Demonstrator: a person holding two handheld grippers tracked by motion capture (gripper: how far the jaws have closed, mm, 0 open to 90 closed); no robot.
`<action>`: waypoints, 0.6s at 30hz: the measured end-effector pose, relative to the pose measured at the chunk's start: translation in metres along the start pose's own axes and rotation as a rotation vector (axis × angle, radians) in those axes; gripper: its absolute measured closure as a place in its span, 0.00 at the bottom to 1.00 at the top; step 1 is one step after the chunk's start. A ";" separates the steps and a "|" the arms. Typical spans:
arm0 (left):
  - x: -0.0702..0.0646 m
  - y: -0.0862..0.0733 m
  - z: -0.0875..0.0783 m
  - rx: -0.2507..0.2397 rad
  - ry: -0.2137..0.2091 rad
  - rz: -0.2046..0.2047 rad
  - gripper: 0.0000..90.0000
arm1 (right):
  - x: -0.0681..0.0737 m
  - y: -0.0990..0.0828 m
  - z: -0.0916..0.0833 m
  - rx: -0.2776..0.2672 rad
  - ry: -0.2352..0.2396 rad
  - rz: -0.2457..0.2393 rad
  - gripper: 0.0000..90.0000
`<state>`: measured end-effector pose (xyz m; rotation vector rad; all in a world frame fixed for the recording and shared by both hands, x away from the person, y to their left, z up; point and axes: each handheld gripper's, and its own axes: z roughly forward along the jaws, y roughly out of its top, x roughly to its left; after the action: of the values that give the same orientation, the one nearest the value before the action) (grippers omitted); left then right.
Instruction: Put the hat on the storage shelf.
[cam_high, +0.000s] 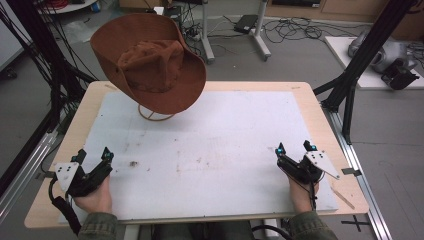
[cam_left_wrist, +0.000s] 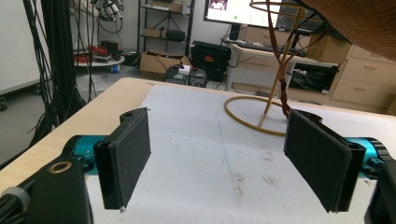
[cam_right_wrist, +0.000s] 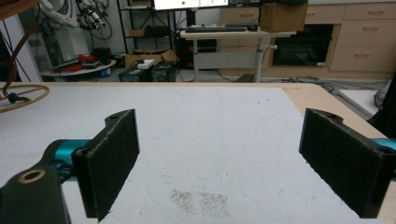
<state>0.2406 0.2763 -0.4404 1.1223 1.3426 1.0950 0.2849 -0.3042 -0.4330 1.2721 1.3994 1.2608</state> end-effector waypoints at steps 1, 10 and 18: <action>0.000 0.000 0.000 0.000 0.000 0.000 0.26 | 0.000 0.000 0.000 0.000 0.000 0.000 0.13; -0.003 0.000 0.002 -0.001 -0.008 0.002 0.26 | -0.003 -0.001 -0.002 -0.004 -0.006 0.009 0.13; -0.005 0.000 0.003 0.001 -0.012 0.006 0.26 | -0.005 -0.002 -0.002 0.005 0.000 0.029 0.13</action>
<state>0.2438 0.2715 -0.4402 1.1328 1.3315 1.0908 0.2834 -0.3090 -0.4351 1.2997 1.3890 1.2771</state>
